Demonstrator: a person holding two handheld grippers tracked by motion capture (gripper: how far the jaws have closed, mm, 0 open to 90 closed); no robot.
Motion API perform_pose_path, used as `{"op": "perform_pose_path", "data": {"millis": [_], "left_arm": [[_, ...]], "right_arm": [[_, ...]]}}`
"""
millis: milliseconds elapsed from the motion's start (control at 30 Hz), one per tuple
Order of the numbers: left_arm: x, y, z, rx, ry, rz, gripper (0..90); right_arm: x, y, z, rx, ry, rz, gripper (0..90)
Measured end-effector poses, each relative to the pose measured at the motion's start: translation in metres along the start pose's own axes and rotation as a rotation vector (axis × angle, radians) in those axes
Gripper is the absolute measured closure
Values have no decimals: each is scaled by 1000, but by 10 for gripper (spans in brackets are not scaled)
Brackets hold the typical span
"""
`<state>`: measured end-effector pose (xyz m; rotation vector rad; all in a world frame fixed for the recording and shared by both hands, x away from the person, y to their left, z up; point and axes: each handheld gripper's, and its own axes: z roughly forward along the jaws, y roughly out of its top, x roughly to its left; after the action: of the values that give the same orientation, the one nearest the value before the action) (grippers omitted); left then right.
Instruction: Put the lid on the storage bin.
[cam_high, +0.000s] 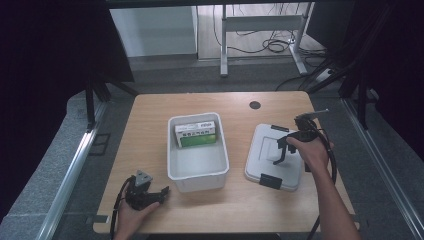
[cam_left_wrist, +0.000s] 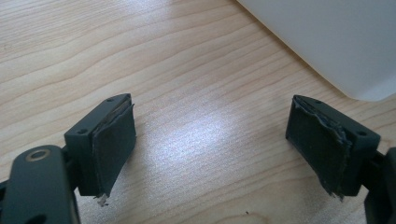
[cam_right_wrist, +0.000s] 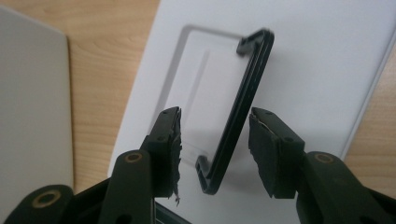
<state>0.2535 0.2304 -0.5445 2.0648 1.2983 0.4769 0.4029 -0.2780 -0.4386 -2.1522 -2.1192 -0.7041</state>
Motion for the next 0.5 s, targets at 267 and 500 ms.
{"op": "perform_pose_path", "data": {"millis": [267,500], "left_arm": [[0,0,0,0,-1,0,158],[0,0,0,-1,-1,0,157]], "right_arm": [[-2,3,4,26,5,27,599],[-7,2,21,64,5,57,629]]}}
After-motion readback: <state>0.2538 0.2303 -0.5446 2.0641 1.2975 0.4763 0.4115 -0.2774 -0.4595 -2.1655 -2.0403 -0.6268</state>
